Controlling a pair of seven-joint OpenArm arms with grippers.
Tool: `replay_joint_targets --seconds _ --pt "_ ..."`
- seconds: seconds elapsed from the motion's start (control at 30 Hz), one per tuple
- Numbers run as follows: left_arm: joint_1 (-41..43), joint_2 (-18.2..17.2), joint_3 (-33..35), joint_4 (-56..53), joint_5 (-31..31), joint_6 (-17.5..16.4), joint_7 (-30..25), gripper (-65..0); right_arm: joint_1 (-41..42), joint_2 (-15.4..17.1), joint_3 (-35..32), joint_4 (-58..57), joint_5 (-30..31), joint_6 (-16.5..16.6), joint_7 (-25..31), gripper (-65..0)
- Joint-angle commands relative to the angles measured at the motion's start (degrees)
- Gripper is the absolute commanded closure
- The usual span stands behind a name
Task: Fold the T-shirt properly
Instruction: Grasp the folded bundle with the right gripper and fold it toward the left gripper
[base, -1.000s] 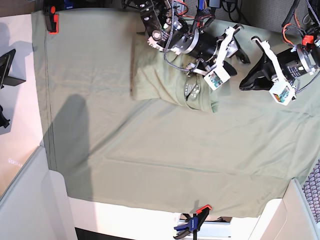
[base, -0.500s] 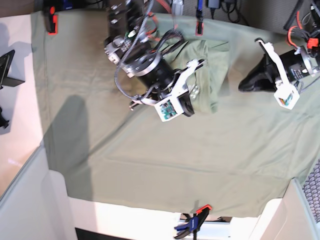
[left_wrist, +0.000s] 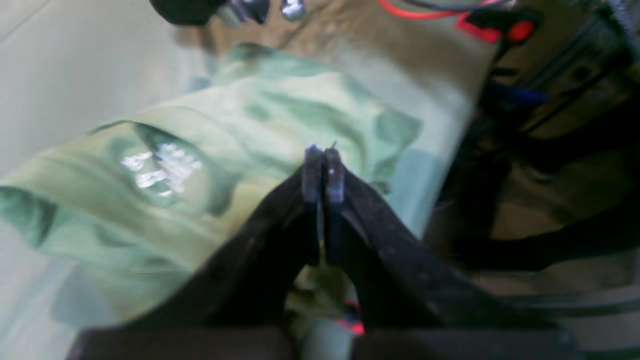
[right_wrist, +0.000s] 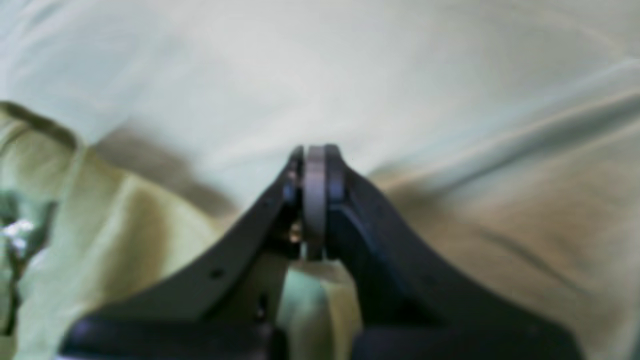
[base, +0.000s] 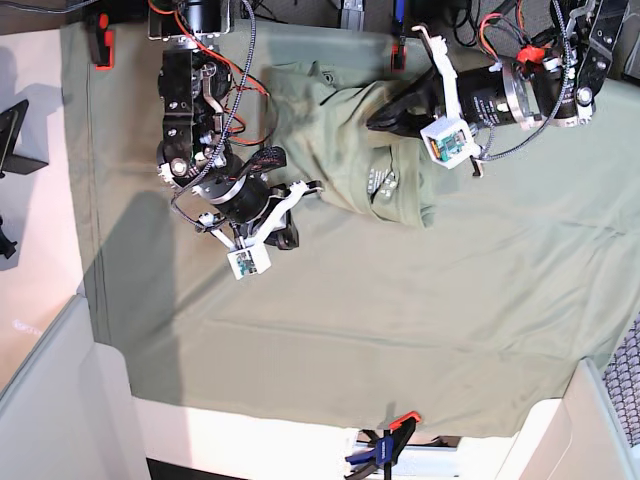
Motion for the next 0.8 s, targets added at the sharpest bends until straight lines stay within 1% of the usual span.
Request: replay_joint_targets --seconds 0.0,0.17,0.23,0.37,0.43,0.5,0.63,0.7,0.77 --pt "-0.68 -0.55 -0.22 -0.66 -0.76 -0.41 -1.42 0.0 1.40 -0.11 0.04 1.03 0.66 0.24 1.46 0.0" --pt "-0.07 -0.76 -0.20 -6.01 -0.83 -0.41 -1.66 0.0 1.42 -0.11 0.04 1.05 0.66 0.24 1.46 0.0" --pt "0.39 -1.66 -0.22 -7.30 -0.74 -0.41 -1.64 0.0 1.44 -0.11 0.04 1.05 0.63 0.24 1.46 0.0" --pt "0.48 -6.40 -0.83 -9.60 0.48 -0.41 -2.16 0.0 1.42 -0.07 0.04 1.05 0.61 0.24 1.07 0.0" --pt "0.48 -8.55 -1.64 -11.37 2.40 -0.41 -4.04 0.0 1.42 0.22 0.04 1.05 0.61 0.24 1.03 0.0" --pt "0.33 -10.56 -2.10 -13.20 2.89 -0.41 -5.53 0.0 1.42 0.37 0.07 1.05 0.61 0.24 1.03 0.0" --pt "0.00 -13.18 -2.38 -14.75 2.78 -0.41 -6.14 0.0 1.42 0.83 0.04 1.05 0.63 0.24 1.05 0.0" --pt "0.07 -13.99 -3.82 -13.99 0.09 -0.41 -6.10 0.0 1.44 0.85 0.04 1.05 0.61 0.24 1.07 0.0" --pt "0.76 -14.12 -6.95 -11.34 -3.96 -0.41 -5.66 0.0 1.44 0.94 0.07 1.05 0.57 0.24 1.11 0.0"
